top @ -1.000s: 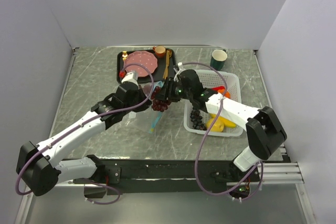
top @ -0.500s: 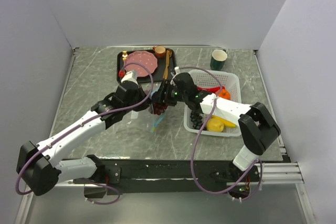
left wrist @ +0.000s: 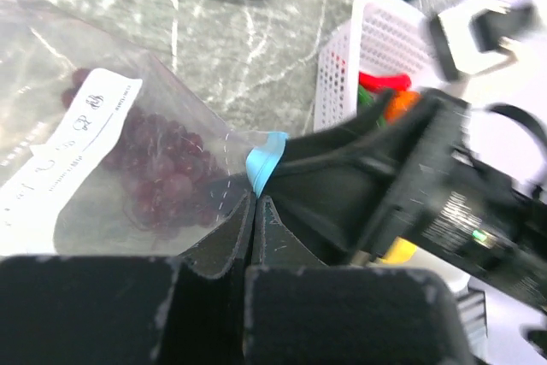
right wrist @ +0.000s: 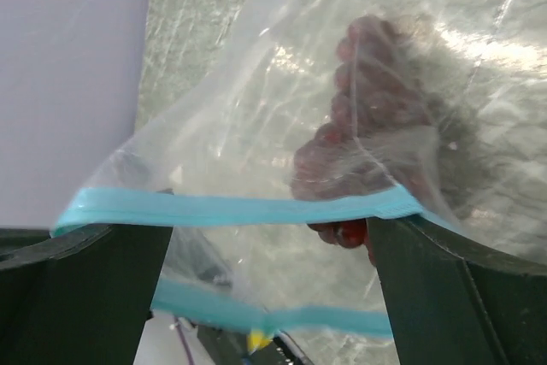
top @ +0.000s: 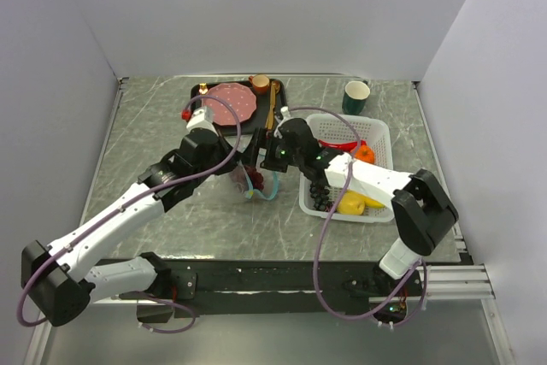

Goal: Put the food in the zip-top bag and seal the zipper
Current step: Place the fake fruit in the zipper food storage bag.

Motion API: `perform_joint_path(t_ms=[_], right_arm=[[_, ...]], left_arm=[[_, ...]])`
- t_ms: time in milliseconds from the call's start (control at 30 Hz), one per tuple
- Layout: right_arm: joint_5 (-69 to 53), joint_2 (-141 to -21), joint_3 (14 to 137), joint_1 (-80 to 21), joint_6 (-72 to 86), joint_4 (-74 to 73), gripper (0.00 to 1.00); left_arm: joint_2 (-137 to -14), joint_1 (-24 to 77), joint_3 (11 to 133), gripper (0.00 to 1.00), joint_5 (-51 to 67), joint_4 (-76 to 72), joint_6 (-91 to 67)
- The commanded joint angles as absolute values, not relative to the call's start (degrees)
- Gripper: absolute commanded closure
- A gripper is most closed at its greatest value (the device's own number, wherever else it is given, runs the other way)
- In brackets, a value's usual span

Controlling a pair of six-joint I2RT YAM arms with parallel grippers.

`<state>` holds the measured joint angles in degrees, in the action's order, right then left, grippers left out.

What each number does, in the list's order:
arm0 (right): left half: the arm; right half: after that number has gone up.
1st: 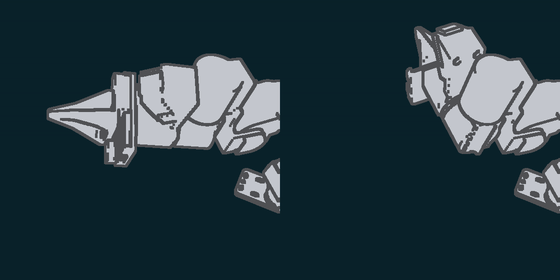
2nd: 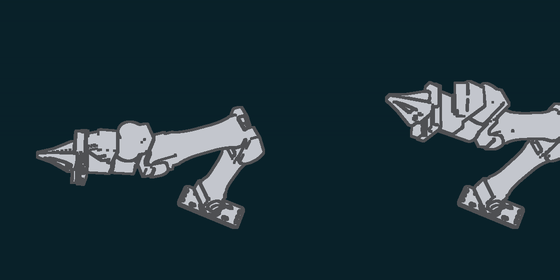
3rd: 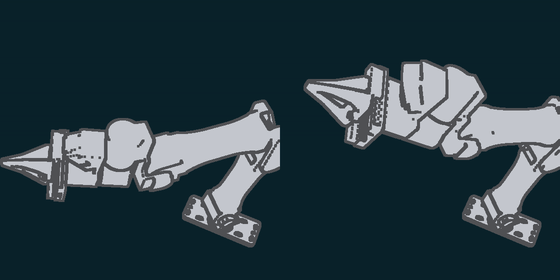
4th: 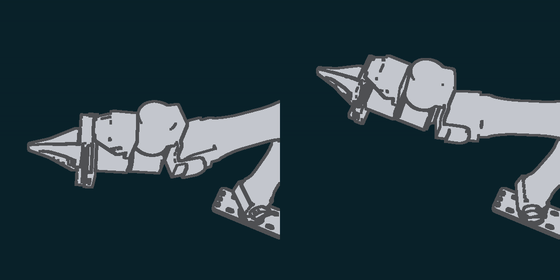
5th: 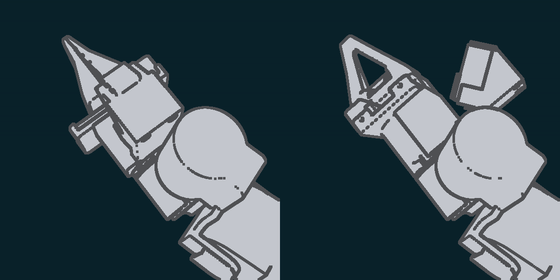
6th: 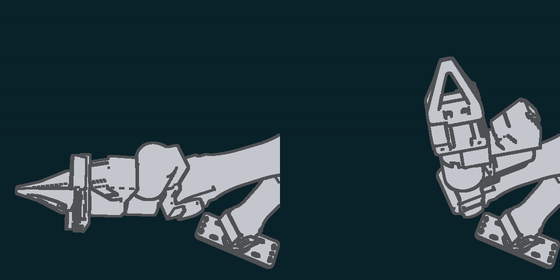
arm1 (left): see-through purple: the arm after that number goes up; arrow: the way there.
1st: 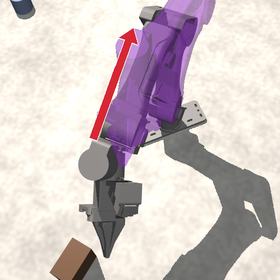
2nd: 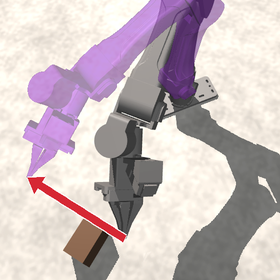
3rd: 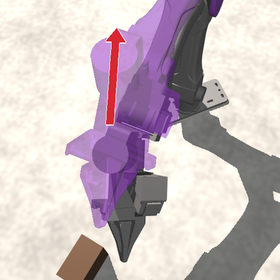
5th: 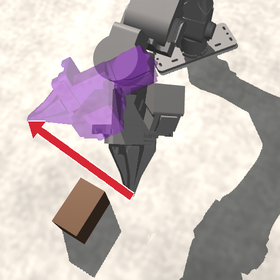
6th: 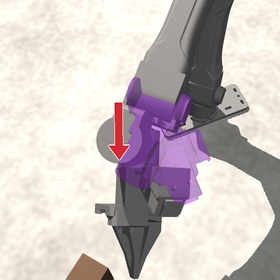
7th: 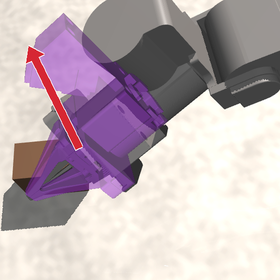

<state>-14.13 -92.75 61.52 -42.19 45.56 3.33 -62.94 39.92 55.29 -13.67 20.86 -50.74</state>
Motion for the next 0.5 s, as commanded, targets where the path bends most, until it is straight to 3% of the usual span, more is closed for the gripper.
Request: perform_joint_path(t_ms=[0,133,200,267,467], right_arm=[[-3.98,-82.21,60.83,-42.89,40.79,0.36,0.00],[4.91,-75.42,56.69,-42.72,38.68,-4.03,0.02],[6.41,-74.88,56.69,-42.71,38.15,-7.99,0.10],[4.58,-75.49,56.60,-42.71,37.00,-9.05,0.22],[-1.58,-79.98,55.99,-43.07,39.46,-8.97,0.31]], left_arm=[[-59.51,40.17,59.06,0.99,-19.94,21.79,-51.42],[-59.85,39.55,59.50,0.99,-21.45,23.90,-50.71],[-60.38,39.46,59.33,0.99,-21.36,24.43,-50.89],[-60.38,39.46,58.89,0.99,-21.45,24.17,-51.41],[-60.29,39.37,58.88,0.99,-23.11,24.69,-52.12]])
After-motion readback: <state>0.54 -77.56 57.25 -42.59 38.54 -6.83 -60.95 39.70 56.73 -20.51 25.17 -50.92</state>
